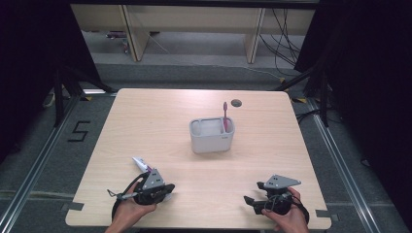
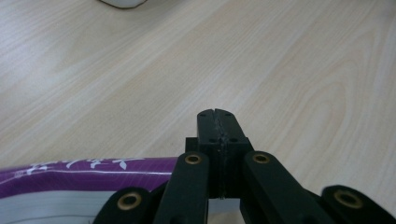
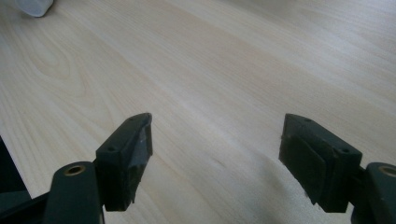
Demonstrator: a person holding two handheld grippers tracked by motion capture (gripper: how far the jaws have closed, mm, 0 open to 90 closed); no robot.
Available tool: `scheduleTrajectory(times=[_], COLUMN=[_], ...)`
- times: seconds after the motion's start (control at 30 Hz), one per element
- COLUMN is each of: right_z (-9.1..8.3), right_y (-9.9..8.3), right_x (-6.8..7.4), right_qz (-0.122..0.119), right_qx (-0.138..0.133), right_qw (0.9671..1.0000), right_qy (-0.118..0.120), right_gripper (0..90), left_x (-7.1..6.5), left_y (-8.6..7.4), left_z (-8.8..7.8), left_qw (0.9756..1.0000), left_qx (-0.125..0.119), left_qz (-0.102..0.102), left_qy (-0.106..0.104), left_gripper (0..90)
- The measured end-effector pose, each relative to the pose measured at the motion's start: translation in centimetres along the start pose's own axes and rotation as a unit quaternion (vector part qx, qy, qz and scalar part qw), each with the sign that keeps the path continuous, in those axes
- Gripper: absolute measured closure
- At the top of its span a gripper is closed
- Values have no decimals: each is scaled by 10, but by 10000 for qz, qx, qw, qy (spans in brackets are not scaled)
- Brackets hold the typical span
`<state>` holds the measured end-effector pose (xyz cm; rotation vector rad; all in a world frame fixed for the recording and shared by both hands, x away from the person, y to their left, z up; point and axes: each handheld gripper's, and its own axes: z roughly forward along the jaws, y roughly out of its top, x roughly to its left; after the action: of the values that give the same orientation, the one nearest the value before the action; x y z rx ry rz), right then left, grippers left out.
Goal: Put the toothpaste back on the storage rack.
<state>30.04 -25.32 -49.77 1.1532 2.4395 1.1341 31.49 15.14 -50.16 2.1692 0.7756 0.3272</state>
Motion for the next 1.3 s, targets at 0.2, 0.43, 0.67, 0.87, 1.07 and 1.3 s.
scheduleTrajectory(times=[0.2, 0.43, 0.67, 0.87, 1.07, 1.3], right_z=[1, 2, 2, 3, 4, 3], right_y=[0, 0, 0, 0, 0, 0], right_x=[-1, 0, 0, 2, -1, 1], right_qz=[-81, -74, -93, -31, -151, -24], right_qx=[-27, 22, 25, 55, 21, 27], right_qw=[10000, 10000, 10000, 10000, 9999, 10000], right_qy=[-2, -9, -6, 55, 43, 76], right_gripper=[266, 267, 267, 269, 271, 272], left_x=[-2, -3, 2, 10, 23, 30], left_y=[-10, -23, -35, -43, -49, -55], left_z=[-11, -18, -37, -48, -58, -60], left_qw=[9999, 9995, 9993, 9991, 9981, 9972], left_qx=[103, 308, 368, 394, 463, 463], left_qz=[3, 66, 92, 9, 28, -110], left_qy=[-84, -86, 27, 170, 417, 580], left_gripper=[893, 893, 888, 879, 883, 885])
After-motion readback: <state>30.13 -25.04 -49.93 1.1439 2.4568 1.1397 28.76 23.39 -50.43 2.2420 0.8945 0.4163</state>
